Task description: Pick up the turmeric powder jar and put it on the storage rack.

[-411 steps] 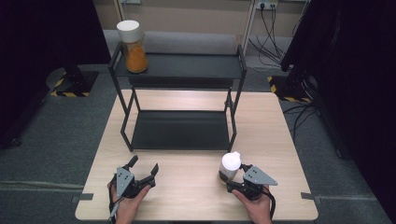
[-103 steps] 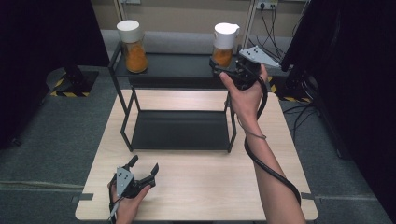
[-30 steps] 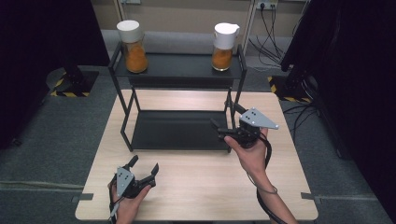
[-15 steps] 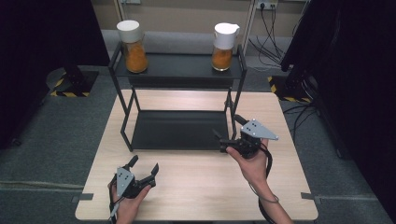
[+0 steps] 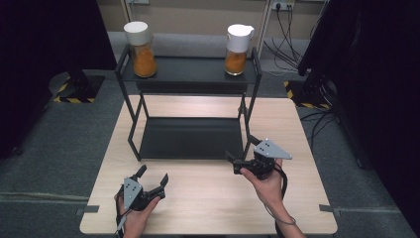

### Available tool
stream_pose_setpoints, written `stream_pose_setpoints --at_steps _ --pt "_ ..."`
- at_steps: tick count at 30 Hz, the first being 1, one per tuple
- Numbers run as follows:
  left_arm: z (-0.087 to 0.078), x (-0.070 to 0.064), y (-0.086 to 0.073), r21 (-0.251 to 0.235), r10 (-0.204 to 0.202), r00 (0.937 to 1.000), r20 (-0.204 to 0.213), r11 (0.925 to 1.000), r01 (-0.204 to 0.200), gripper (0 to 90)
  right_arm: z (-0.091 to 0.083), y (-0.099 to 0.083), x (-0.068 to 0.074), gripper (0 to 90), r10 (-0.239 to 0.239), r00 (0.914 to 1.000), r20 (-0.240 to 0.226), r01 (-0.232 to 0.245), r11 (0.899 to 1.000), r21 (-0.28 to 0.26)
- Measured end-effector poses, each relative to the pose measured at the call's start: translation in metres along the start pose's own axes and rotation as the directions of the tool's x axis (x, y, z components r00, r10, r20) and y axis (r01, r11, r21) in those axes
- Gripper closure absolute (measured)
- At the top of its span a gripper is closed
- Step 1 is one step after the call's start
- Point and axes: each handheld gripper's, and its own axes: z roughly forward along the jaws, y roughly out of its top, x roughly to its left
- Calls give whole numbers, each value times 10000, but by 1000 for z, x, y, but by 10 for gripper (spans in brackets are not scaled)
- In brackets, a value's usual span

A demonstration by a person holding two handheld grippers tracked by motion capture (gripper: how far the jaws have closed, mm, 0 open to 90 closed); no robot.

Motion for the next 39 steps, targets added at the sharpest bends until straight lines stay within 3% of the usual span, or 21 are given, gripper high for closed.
stream_pose_setpoints --at_steps 17,24,36,39 --pt "0 0 0 -14 3 10000 -12 10000 -3 131 -5 -48 0 27 588 9982 -128 -583 9976 370" --pt "0 -1 0 -16 20 10000 -15 10000 -20 131 -11 -65 -4 27 940 9955 64 -942 9938 594" --pt "0 -1 0 -19 18 10000 -31 10000 -18 131 -18 -93 -3 41 965 9937 568 -1015 9904 941" --pt "0 -1 0 -28 33 10000 -34 10000 -33 131 -19 -95 -2 45 952 9935 623 -1001 9917 804"
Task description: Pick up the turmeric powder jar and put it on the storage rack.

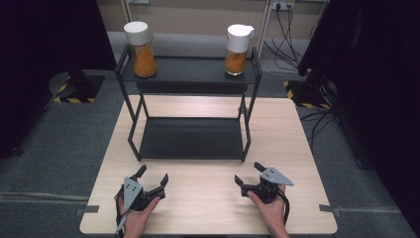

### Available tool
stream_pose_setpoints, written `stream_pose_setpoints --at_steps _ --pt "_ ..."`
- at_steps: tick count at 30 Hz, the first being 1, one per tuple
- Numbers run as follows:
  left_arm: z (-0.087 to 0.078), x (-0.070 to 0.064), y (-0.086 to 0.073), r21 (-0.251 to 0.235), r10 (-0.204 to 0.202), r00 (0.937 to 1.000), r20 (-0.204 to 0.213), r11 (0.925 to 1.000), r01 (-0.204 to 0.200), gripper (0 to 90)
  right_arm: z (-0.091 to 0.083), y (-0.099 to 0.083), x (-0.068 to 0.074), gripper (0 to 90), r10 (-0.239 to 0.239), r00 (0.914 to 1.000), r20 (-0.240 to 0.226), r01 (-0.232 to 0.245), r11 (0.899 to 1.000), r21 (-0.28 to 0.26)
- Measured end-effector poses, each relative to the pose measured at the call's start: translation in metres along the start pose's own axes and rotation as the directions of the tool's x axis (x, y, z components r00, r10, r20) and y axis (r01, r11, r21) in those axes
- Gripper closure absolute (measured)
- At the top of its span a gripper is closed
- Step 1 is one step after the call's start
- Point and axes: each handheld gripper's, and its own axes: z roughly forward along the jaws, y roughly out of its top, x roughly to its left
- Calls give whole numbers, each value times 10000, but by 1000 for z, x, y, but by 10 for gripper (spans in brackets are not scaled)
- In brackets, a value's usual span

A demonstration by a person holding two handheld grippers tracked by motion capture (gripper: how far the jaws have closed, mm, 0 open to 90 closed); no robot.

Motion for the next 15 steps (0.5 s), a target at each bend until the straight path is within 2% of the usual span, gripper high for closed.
stream_pose_setpoints --at_steps 15 --pt "0 0 1 34 8 10000 3 10000 -8 132 -1 -2 -1 40 8 10000 -35 -8 10000 -97"
